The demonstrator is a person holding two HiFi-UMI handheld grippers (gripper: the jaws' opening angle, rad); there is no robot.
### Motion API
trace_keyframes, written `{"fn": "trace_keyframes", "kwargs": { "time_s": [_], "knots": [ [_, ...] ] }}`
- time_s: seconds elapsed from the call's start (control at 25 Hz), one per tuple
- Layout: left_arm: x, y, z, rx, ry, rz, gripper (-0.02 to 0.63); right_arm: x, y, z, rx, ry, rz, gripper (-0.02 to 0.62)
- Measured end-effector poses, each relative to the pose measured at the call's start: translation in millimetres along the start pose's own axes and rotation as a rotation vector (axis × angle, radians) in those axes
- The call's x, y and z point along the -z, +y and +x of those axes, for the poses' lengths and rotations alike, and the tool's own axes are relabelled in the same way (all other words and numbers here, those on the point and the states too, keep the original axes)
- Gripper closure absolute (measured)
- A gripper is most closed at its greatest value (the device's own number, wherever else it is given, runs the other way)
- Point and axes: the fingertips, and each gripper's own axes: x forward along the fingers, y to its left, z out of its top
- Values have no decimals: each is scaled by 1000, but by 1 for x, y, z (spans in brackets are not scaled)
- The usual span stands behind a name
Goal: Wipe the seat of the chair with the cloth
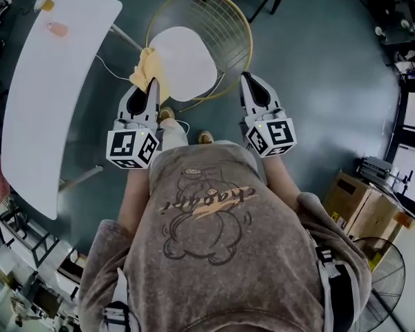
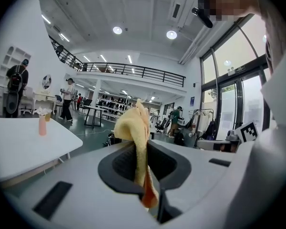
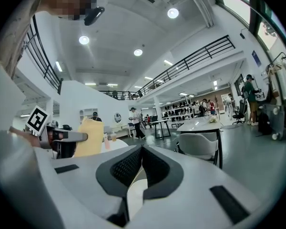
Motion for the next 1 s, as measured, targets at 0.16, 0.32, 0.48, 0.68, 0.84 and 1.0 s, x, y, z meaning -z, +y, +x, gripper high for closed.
{"fn": "trace_keyframes", "kwargs": {
  "time_s": [0.16, 0.32, 0.48, 0.68, 0.84, 1.0],
  "knots": [
    [-6, 21, 16, 39, 11, 8, 560, 0, 6, 23, 29, 6, 4, 571],
    [-5, 57, 29, 90, 30, 14, 560, 2, 24, 57, 57, 0, 3, 571],
    [-13, 91, 47, 147, 48, 16, 560, -4, 38, 95, 104, -12, 8, 571],
    [-13, 112, 69, 199, 72, 21, 560, -6, 41, 122, 151, -22, 10, 571],
    [-11, 114, 87, 200, 90, 27, 560, -9, 31, 130, 145, -21, 9, 571],
    [-8, 119, 107, 186, 92, 17, 560, -7, 22, 149, 108, -24, 17, 571]
  ]
}}
